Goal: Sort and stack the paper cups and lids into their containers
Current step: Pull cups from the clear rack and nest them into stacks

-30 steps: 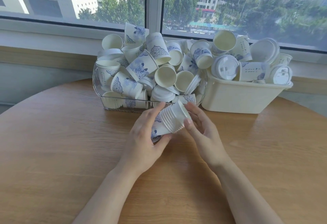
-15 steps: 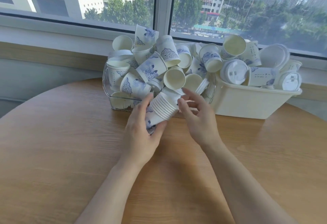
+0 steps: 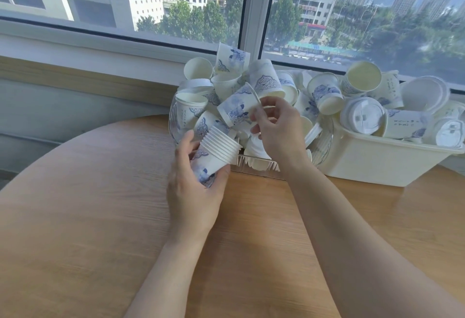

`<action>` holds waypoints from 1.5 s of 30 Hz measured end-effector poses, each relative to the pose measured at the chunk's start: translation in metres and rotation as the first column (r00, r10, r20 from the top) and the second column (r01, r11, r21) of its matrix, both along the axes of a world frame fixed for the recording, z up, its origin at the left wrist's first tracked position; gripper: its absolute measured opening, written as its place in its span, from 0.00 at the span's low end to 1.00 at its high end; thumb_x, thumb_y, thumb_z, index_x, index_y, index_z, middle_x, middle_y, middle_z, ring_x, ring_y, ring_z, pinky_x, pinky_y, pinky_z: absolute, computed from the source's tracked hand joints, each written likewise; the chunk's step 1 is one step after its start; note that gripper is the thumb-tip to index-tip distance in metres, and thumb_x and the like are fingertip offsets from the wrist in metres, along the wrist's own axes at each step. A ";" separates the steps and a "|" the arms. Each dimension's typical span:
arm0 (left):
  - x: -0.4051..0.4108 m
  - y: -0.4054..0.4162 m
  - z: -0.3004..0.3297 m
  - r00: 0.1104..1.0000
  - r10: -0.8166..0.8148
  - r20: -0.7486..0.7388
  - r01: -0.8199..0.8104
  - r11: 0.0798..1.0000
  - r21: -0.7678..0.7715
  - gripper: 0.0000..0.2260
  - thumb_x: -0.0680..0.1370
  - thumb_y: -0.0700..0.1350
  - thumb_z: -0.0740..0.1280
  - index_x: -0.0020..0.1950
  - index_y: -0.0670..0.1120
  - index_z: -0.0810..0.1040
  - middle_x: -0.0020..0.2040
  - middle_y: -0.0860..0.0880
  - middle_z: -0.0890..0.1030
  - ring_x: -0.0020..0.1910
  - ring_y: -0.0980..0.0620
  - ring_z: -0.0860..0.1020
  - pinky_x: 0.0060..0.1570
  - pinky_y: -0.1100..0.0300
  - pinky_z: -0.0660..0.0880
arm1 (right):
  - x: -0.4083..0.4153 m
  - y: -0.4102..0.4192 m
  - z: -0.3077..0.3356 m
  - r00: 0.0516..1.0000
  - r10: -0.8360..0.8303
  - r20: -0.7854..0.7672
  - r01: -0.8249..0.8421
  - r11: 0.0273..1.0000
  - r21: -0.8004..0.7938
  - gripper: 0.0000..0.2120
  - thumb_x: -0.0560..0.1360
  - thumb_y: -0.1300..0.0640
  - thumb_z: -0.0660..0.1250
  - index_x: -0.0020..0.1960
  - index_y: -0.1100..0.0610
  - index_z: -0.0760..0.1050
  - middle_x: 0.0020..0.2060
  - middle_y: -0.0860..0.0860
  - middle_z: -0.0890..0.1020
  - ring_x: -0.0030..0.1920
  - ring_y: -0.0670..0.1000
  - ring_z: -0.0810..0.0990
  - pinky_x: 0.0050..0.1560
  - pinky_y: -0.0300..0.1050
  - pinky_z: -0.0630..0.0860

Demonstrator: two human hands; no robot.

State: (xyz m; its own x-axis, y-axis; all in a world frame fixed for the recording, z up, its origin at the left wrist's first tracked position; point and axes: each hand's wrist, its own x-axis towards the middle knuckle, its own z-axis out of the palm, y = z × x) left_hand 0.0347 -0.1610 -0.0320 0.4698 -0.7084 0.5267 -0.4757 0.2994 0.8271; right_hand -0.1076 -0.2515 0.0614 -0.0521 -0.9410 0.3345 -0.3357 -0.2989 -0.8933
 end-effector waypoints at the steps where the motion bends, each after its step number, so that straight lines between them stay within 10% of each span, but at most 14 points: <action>1: 0.000 0.000 0.000 1.000 -0.002 0.004 0.002 1.000 -0.003 0.39 0.72 0.47 0.80 0.78 0.54 0.64 0.67 0.53 0.79 0.63 0.52 0.79 0.61 0.47 0.78 | -0.001 0.001 0.001 1.000 -0.004 0.005 0.004 1.000 -0.009 0.04 0.84 0.54 0.66 0.57 0.52 0.79 0.42 0.48 0.86 0.34 0.44 0.84 0.41 0.51 0.83; 8: -0.002 0.001 0.002 1.000 -0.020 0.019 0.020 1.000 -0.006 0.39 0.72 0.47 0.80 0.79 0.53 0.65 0.67 0.54 0.79 0.62 0.53 0.78 0.60 0.48 0.78 | -0.023 0.017 0.005 0.993 0.121 -0.002 -0.121 0.991 -0.062 0.03 0.83 0.58 0.67 0.54 0.54 0.79 0.38 0.50 0.86 0.35 0.48 0.83 0.42 0.46 0.80; 17: -0.008 0.003 0.001 0.996 -0.058 0.073 0.059 0.998 -0.013 0.39 0.73 0.47 0.80 0.79 0.51 0.65 0.67 0.53 0.79 0.63 0.50 0.78 0.60 0.43 0.78 | -0.054 0.036 -0.008 0.972 0.191 -0.136 -0.197 0.980 -0.029 0.05 0.83 0.57 0.68 0.51 0.49 0.81 0.37 0.47 0.84 0.37 0.51 0.82 0.48 0.65 0.81; 24: -0.014 0.005 0.000 0.990 -0.107 0.093 0.109 0.994 -0.013 0.39 0.72 0.46 0.81 0.79 0.52 0.66 0.67 0.54 0.78 0.62 0.58 0.77 0.59 0.57 0.78 | -0.054 0.040 -0.017 0.916 0.268 -0.300 -0.274 0.961 0.024 0.05 0.82 0.55 0.69 0.50 0.48 0.84 0.39 0.44 0.84 0.36 0.45 0.80 0.41 0.42 0.77; 37: -0.011 0.002 -0.003 0.985 -0.124 0.124 0.125 0.992 -0.002 0.38 0.72 0.46 0.81 0.79 0.54 0.67 0.65 0.53 0.77 0.60 0.59 0.76 0.57 0.74 0.70 | -0.045 0.042 -0.030 0.962 0.068 -0.265 -0.101 0.989 -0.110 0.07 0.78 0.52 0.75 0.56 0.49 0.83 0.50 0.41 0.83 0.46 0.41 0.82 0.44 0.36 0.78; 45: -0.012 0.003 -0.004 0.990 -0.099 0.096 0.099 0.995 0.006 0.38 0.73 0.45 0.80 0.79 0.54 0.67 0.63 0.57 0.75 0.61 0.57 0.75 0.59 0.62 0.73 | -0.036 0.031 -0.029 0.942 -0.117 -0.314 0.024 0.958 -0.285 0.15 0.78 0.53 0.73 0.64 0.44 0.78 0.54 0.40 0.76 0.44 0.41 0.80 0.48 0.44 0.80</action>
